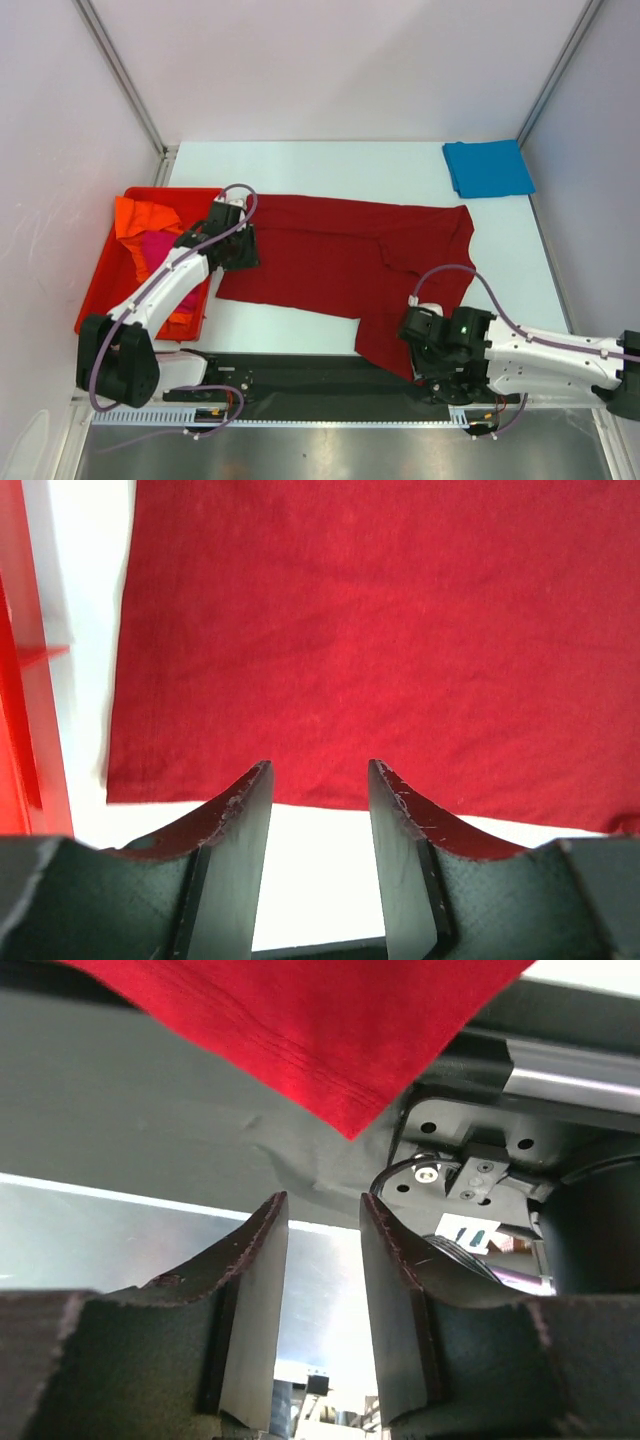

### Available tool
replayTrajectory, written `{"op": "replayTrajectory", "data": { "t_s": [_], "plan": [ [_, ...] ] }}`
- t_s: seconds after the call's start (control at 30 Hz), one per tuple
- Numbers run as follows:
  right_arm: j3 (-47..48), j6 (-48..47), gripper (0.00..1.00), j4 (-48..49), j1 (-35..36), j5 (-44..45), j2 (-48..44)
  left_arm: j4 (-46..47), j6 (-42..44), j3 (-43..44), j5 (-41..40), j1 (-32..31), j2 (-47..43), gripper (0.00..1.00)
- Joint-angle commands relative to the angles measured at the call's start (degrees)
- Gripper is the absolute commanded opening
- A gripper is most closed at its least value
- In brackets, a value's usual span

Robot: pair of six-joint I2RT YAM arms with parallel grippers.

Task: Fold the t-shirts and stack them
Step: Fold the tshirt

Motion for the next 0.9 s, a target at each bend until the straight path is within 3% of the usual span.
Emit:
{"op": "replayTrajectory", "data": {
  "t_s": [0.0, 0.3, 0.87],
  "plan": [
    [-3.1, 8.6, 0.39, 4.3, 3.9, 1.6, 0.5, -0.7, -2.1, -2.7, -0.3, -0.5, -4.6, 0.48],
    [-7.9, 7.3, 0.36, 13.3, 4.2, 3.8, 6.3, -2.7, -2.5, -4.3, -0.7, -0.5, -8.2, 0.48],
    [-7.4, 11.0, 0.28, 9.2, 4.3, 6.8, 5.8, -3.9, -1.5, -2.9, -1.1, -0.6, -8.2, 0.48]
  ]
}}
